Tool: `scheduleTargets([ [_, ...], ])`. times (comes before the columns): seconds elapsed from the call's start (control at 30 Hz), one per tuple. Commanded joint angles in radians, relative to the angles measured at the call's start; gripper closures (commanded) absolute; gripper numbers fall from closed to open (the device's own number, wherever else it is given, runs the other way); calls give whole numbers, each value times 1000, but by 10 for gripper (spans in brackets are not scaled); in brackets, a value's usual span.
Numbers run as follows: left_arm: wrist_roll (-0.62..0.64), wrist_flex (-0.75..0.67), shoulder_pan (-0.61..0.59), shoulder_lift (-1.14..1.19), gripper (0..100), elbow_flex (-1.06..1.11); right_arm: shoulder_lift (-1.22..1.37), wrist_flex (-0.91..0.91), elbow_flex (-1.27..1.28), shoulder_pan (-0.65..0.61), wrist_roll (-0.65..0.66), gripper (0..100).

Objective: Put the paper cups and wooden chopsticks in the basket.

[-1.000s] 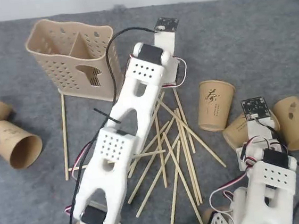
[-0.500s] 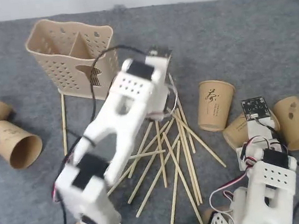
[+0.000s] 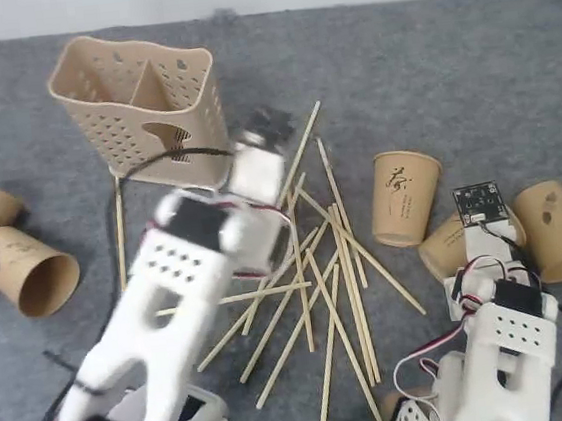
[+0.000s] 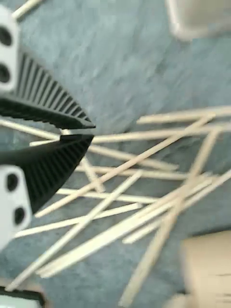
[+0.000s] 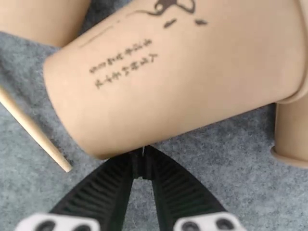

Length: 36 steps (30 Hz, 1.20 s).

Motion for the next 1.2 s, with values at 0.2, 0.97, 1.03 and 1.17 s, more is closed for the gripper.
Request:
scheduleTargets([
  [0.2, -77, 232, -285, 118, 675, -570, -21, -13, -6, -8, 11, 983],
  [0.97, -124, 348, -364, 1007, 772, -1514, -21, -13, -6, -4, 8, 983],
  [1.03, -123, 348, -347, 1005, 773, -1508, -21, -13, -6, -4, 8, 983],
  [1.17, -101, 348, -287, 1003, 851, -1508, -21, -13, -6, -4, 8, 983],
])
